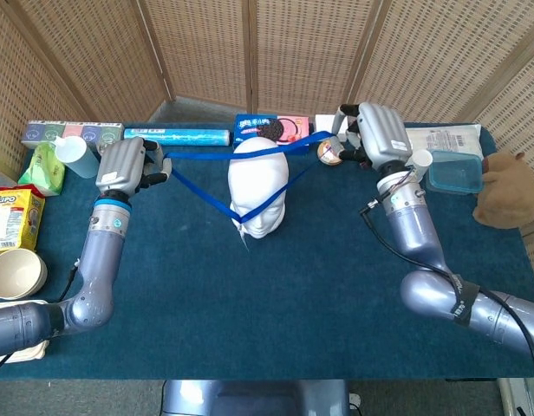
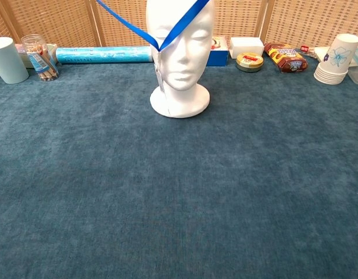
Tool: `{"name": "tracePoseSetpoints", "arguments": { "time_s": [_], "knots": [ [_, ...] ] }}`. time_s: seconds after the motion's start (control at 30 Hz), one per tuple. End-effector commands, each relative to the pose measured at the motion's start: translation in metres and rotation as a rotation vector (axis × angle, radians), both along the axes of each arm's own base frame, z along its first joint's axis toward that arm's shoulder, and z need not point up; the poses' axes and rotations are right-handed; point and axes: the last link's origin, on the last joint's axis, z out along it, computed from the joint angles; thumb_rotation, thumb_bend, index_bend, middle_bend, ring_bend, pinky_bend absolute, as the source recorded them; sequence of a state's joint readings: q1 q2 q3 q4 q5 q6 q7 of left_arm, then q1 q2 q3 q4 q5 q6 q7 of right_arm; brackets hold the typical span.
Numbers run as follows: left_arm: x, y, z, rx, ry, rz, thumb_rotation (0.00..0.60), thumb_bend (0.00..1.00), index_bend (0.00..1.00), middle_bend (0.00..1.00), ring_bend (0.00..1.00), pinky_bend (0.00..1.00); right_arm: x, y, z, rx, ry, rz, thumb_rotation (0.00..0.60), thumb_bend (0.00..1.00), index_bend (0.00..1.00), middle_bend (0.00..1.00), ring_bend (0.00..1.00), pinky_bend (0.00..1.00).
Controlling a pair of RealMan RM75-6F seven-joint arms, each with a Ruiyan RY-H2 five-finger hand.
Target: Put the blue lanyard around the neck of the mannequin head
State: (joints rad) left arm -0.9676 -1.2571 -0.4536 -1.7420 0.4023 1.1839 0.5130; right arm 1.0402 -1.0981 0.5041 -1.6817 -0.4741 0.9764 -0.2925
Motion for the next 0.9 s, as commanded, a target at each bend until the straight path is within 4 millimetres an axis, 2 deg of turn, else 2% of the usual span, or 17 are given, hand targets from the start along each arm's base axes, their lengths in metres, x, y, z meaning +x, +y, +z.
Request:
{"name": "tracePoseSetpoints", "arguments": {
  "time_s": [0.03,0.43,0.9],
  "knots": [
    [-0.001,0.001,-0.002,-0.002,0.005,0.006,0.43,0.51,0.69,1.0,1.0,1.0,-0.003,-0.002,-0.001,-0.005,0.014,-0.012,0.6,0.53,0.67,1.0,1.0,1.0],
    [-0.004,0.007,-0.015,-0.01,0.023,0.032,0.428,0.51,0.69,1.0,1.0,1.0,-0.008,-0.013,-0.005,-0.016,0.041,-0.042,0.6,0.53,0.67,1.0,1.0,1.0],
    [0.004,0.014,-0.027,-0.002,0.02,0.039,0.43,0.51,0.69,1.0,1.0,1.0,-0.002,-0.024,-0.013,-0.012,0.084,-0.052,0.6,0.53,0.68,1.0,1.0,1.0]
  ]
}}
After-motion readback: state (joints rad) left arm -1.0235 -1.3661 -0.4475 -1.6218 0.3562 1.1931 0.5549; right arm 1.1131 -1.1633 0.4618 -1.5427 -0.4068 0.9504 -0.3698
